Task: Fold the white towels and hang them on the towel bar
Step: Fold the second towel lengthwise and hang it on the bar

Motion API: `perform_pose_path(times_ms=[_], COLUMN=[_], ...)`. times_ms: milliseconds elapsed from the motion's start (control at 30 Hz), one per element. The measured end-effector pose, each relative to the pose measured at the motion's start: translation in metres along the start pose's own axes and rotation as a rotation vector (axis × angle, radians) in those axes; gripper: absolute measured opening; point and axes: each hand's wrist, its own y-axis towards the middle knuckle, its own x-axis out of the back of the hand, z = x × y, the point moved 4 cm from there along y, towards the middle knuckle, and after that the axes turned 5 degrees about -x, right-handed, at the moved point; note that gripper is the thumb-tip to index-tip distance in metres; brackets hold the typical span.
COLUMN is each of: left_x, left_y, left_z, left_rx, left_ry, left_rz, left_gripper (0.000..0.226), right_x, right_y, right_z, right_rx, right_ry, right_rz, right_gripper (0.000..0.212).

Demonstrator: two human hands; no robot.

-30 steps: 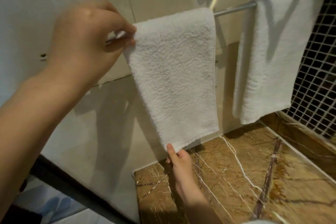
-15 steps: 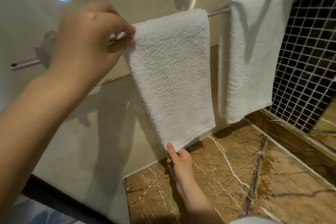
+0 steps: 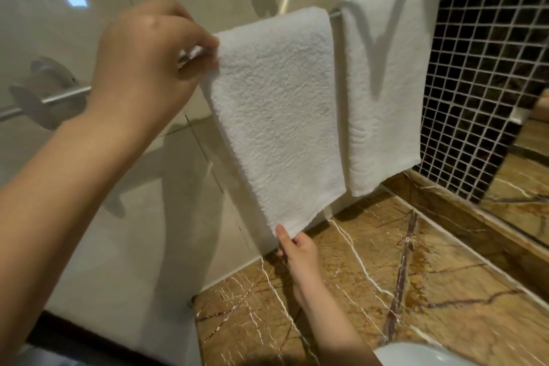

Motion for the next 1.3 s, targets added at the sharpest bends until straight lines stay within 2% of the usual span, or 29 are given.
perform_pose_path(times_ms=[500,800,1133,1200,1300], left_x=[-0.015,-0.014,-0.015,-0.016,-0.015], left_y=[0.018,0.016,0.017,0.015,0.012], left_z=[-0.012,-0.011,-0.008,-0.009,-0.012], left_rx=[-0.026,-0.03,0.004,0.024,0.037], left_ry=[-0.02,-0.021,-0.037,-0.05,-0.08], left_rz=[-0.025,-0.039,-0.023,-0.033,-0.037], left_gripper=[0.02,0.018,0.02,0.02,0.02], right_x=[0.024,0.02,0.016,0.021,0.035], right_y=[0.003,0.001,-0.008,-0.01,-0.017], right_z=[0.017,0.013,0.02,0.026,0.041], right_rx=[0.055,0.01,-0.044,-0.038,-0.002], right_ry=[0.025,-0.034,-0.023,-0.1,-0.439], right_rz=[-0.032,0.0,-0.007,0.001,-0.002], right_gripper=[0.022,0.032,0.027,0.031,0.044])
